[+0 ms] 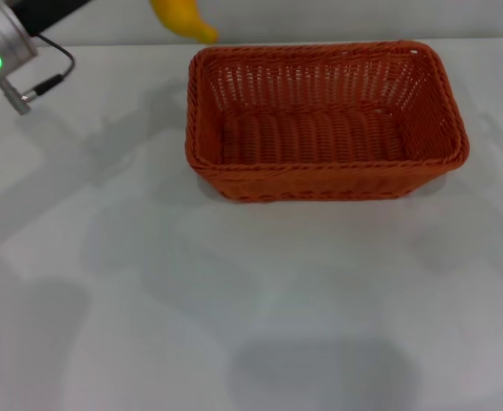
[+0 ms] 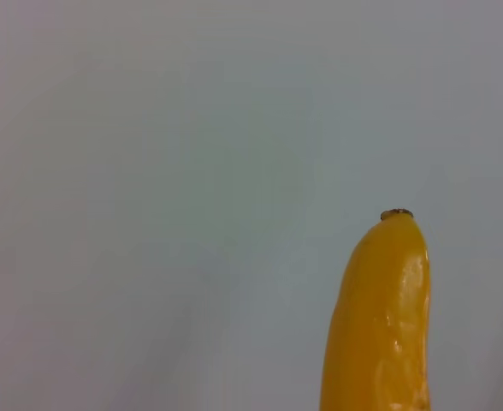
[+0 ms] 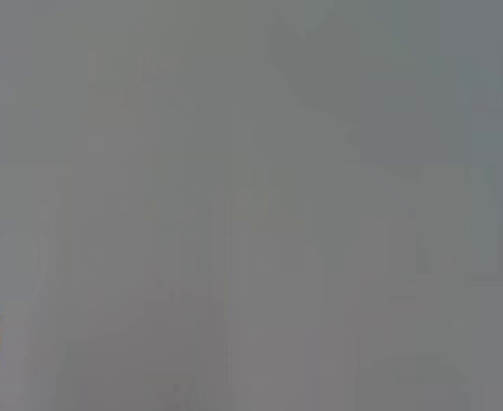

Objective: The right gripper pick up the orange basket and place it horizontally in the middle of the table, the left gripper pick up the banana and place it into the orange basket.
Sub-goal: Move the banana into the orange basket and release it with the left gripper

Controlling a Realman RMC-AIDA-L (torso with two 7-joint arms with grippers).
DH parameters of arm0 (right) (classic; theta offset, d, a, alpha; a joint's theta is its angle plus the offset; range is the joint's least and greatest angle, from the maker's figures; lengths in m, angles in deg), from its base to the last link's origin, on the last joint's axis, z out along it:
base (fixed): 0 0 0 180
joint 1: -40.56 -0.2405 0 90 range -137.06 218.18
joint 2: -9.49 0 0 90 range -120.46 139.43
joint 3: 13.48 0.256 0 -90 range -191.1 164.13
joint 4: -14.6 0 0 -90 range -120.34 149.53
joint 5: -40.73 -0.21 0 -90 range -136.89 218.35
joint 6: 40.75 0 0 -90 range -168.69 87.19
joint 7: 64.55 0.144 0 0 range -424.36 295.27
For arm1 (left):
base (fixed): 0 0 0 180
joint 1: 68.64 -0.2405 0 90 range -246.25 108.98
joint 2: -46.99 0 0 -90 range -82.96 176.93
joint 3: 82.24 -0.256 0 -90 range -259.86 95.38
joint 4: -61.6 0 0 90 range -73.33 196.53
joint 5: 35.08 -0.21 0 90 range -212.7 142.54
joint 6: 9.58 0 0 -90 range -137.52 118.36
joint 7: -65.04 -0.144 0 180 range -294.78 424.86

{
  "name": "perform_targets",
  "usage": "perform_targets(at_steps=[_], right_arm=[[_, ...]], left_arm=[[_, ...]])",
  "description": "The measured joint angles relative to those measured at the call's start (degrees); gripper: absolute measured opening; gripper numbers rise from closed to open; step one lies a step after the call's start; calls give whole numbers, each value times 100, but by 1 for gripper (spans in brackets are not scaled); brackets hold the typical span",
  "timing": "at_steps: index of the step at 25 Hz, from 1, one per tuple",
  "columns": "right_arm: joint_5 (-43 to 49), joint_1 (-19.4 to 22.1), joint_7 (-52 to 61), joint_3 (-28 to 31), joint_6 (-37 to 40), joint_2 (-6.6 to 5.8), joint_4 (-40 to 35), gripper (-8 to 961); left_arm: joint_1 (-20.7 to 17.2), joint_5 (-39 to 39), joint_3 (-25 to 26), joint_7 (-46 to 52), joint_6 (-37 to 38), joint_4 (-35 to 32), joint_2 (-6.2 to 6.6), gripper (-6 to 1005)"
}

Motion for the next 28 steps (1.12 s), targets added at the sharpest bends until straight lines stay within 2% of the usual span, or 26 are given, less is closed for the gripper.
perform_targets(at_steps=[10, 19, 28], right_arm=[[-9, 9, 2, 0, 82, 4, 14, 804], [0, 6, 5, 0, 128, 4, 21, 804], [0, 9, 13, 1, 169, 4, 20, 803]], left_arm=[[-24, -564, 0, -475, -440, -829, -23, 496], [1, -1036, 1, -578, -650, -958, -25, 497], [141, -1465, 1, -585, -1311, -1095, -25, 519]])
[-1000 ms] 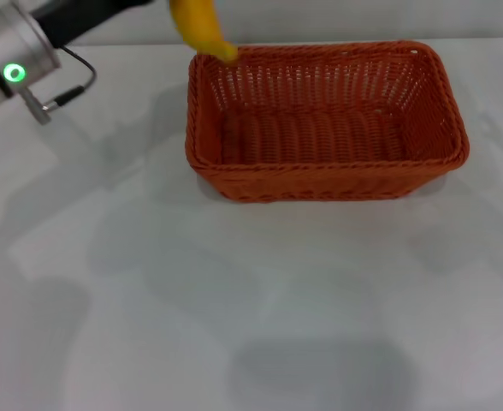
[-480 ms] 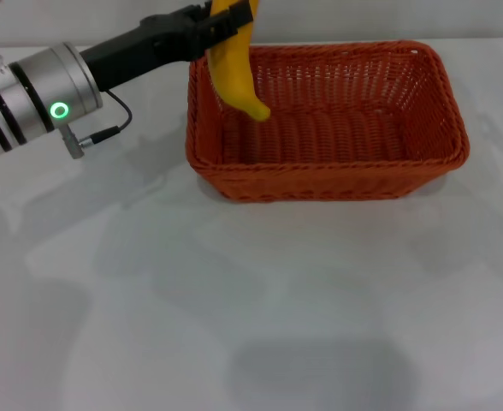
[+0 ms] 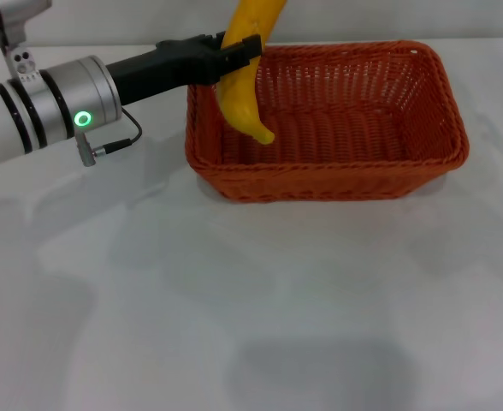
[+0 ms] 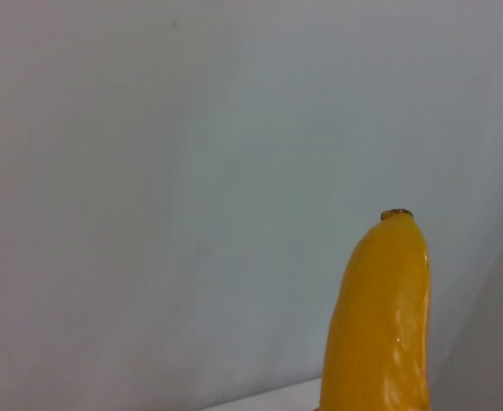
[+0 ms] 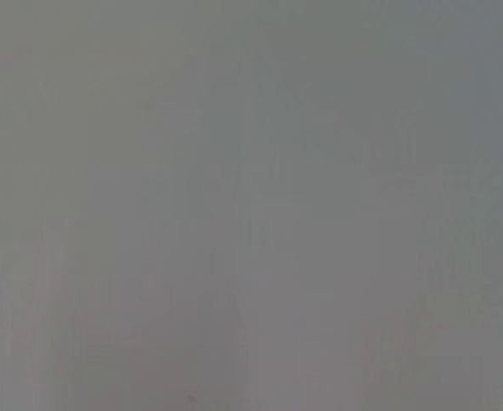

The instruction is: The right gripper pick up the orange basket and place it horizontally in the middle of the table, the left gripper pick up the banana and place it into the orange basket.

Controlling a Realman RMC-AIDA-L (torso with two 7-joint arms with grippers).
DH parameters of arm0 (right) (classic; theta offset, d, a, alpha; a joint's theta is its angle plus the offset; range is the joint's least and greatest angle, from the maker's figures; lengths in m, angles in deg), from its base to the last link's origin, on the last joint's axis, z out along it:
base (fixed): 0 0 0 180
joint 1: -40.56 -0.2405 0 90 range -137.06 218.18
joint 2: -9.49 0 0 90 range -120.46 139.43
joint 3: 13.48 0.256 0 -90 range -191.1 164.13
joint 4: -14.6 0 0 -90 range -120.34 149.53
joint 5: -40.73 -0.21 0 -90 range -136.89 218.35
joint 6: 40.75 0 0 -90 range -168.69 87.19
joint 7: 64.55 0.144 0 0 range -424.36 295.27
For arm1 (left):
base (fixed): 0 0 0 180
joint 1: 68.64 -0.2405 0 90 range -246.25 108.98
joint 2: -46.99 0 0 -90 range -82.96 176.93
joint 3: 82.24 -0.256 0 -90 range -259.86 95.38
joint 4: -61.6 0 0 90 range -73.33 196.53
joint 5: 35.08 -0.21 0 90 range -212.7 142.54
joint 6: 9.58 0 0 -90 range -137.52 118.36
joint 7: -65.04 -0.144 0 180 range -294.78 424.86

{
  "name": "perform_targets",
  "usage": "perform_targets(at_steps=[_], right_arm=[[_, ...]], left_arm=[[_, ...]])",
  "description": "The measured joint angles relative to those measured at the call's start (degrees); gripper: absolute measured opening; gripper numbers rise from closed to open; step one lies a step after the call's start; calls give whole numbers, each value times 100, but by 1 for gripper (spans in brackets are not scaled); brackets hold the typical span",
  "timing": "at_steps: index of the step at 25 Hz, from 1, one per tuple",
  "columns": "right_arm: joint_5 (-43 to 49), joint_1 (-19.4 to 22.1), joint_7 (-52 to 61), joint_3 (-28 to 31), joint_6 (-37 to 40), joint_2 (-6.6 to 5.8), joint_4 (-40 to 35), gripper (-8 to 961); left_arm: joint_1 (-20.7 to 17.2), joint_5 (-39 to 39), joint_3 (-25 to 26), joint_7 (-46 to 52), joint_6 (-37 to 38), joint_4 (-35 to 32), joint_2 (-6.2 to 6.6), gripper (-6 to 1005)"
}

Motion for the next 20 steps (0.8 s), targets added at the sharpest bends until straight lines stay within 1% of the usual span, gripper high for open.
perform_targets(at_steps=[4, 13, 20], right_arm=[[0, 7, 7, 0, 21, 0, -2, 803], [0, 17, 30, 0, 67, 0, -3, 803], [0, 18, 30, 0, 101, 0, -2, 803]], left_arm=[[20, -34, 0, -114, -202, -67, 0, 543], [72, -19, 0, -503, -296, -75, 4, 598], [77, 288, -1, -915, -359, -100, -4, 786]])
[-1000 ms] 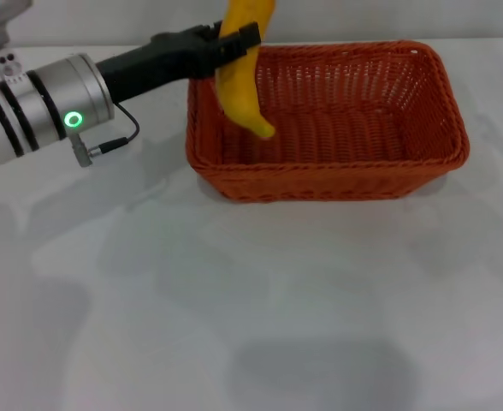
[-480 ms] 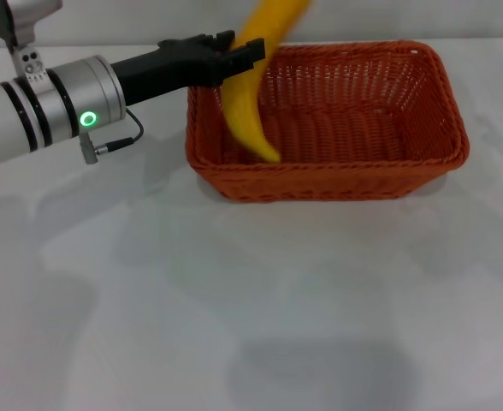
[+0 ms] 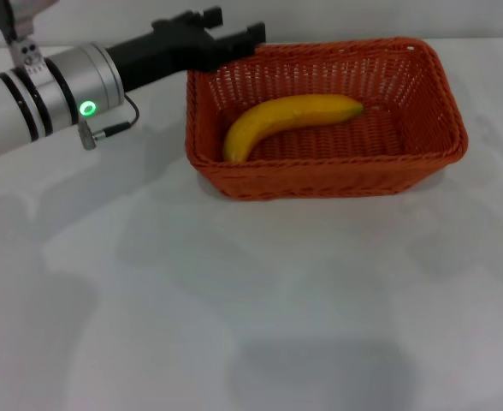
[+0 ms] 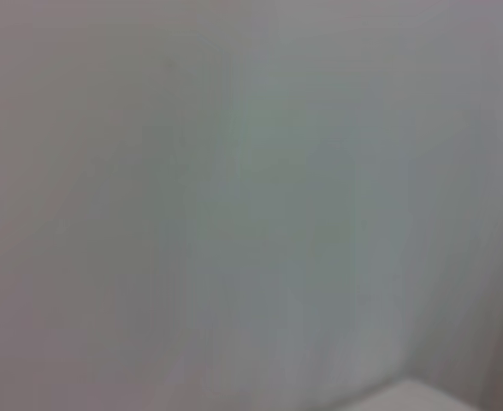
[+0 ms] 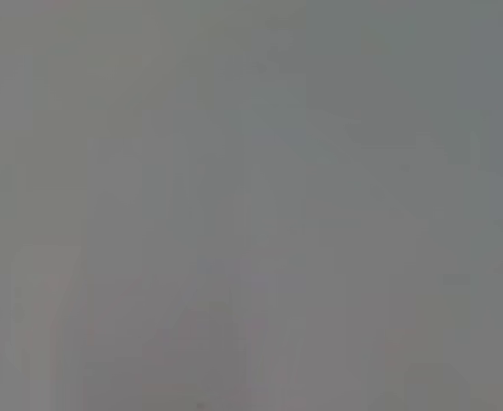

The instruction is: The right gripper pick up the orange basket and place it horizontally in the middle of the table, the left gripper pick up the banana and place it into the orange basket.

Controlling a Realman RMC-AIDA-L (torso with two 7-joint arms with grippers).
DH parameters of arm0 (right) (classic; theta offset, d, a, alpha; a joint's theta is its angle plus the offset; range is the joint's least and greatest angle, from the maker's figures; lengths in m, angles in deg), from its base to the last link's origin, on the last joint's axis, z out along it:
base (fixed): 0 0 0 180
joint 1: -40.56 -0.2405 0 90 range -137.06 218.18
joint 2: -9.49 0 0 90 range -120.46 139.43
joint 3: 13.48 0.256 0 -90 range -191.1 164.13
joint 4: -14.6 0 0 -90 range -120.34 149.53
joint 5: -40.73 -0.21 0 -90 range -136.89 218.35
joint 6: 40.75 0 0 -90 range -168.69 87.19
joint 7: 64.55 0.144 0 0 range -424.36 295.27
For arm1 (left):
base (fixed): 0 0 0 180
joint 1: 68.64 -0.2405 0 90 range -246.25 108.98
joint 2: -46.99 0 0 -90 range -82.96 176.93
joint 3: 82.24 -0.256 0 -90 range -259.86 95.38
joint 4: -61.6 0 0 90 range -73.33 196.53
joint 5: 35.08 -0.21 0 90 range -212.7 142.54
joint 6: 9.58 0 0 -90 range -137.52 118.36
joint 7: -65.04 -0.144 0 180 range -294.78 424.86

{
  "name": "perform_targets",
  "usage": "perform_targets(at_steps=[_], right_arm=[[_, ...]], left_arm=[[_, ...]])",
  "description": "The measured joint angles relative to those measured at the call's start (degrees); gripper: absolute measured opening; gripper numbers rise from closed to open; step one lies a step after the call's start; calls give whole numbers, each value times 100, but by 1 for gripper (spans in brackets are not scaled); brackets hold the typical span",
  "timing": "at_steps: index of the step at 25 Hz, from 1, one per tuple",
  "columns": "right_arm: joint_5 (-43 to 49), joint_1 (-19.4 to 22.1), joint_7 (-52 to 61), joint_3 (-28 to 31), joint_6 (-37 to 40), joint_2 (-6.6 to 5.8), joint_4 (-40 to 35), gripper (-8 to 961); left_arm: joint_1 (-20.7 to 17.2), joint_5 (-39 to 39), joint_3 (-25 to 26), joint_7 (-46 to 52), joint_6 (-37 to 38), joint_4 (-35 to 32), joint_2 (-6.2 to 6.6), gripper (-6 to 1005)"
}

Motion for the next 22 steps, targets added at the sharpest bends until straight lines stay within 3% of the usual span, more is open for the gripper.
perform_targets(at_steps=[4, 8, 16, 22], right_arm=[[0, 0, -5, 0, -11, 0, 10, 803], [0, -34, -40, 0, -37, 0, 92, 802], [0, -39, -110, 0, -74, 0, 214, 802], [-6, -14, -114, 13, -104, -2, 276, 802]], left_arm=[[-55, 487, 1, -512, 207, 24, 1, 842], [-250, 1380, 7, -1677, 682, -71, -14, 860], [-1092, 4125, 10, -5259, 1794, -1541, -31, 858], [-1664, 5847, 59, -6538, 1999, -2293, -53, 856]])
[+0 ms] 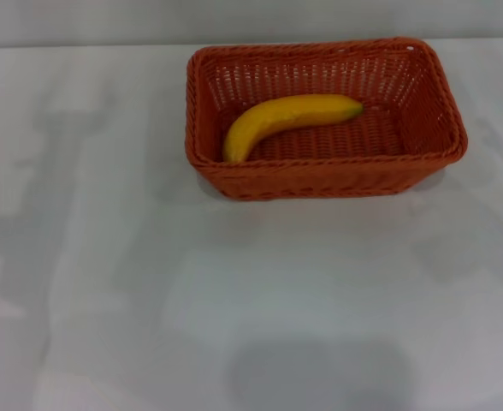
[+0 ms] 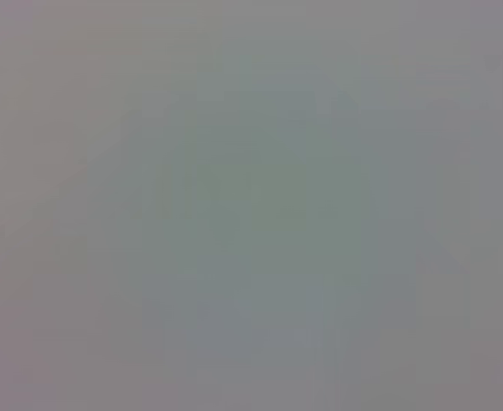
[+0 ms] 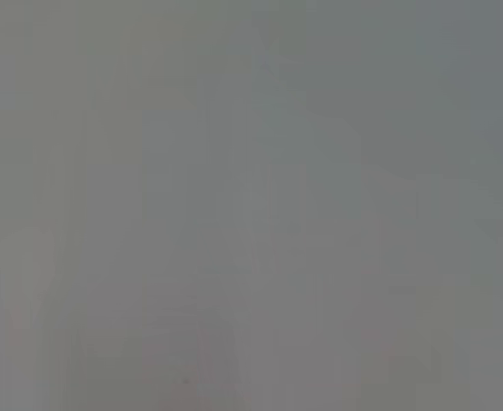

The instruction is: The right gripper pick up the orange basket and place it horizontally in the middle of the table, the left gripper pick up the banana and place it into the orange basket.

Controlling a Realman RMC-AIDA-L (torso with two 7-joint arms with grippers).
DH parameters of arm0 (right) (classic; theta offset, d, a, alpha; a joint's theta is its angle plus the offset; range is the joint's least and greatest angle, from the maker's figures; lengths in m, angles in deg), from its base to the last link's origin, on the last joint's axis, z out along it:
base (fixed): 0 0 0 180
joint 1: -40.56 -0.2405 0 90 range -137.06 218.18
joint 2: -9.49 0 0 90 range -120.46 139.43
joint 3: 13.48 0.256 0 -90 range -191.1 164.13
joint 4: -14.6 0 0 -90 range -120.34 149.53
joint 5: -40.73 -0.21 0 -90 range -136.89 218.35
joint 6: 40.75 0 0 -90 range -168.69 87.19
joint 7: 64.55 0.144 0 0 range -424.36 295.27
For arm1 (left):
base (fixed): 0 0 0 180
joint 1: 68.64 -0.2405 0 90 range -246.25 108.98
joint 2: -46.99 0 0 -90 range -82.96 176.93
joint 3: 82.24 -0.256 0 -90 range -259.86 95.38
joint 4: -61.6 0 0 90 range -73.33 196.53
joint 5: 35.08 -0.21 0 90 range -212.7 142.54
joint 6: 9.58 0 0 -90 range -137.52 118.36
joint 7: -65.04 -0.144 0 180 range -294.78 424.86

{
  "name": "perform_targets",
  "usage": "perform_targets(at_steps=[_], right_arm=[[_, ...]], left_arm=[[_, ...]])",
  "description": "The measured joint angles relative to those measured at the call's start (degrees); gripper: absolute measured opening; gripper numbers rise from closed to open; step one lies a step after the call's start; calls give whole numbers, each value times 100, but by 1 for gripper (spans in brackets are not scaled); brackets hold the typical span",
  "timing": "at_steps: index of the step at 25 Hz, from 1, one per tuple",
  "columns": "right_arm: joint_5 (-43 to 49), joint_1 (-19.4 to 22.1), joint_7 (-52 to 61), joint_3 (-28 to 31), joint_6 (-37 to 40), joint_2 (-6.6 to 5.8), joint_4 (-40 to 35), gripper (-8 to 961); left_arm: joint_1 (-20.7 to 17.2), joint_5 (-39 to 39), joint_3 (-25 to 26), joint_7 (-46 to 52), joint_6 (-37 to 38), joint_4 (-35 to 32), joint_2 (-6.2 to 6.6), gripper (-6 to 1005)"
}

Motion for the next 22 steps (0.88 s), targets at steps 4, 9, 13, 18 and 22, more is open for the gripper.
perform_targets(at_steps=[4, 9, 13, 18, 22], right_arm=[[-16, 8, -2, 42, -31, -3, 15, 802], [-47, 11, -7, 65, -269, -7, 3, 802], [-150, 6, -157, 70, -554, -14, -38, 801], [-425, 109, -483, 88, -794, -21, -44, 801], [-519, 178, -603, 222, -1031, -23, -49, 801]], left_arm=[[-363, 1113, 97, -517, -311, -225, -9, 854], [-565, 1579, 100, -928, -670, -274, -4, 853], [-707, 1822, 100, -1580, -962, -334, -7, 852], [-864, 1883, 99, -2033, -1233, -337, -10, 852], [-919, 1882, 97, -2143, -1509, -341, -8, 852]])
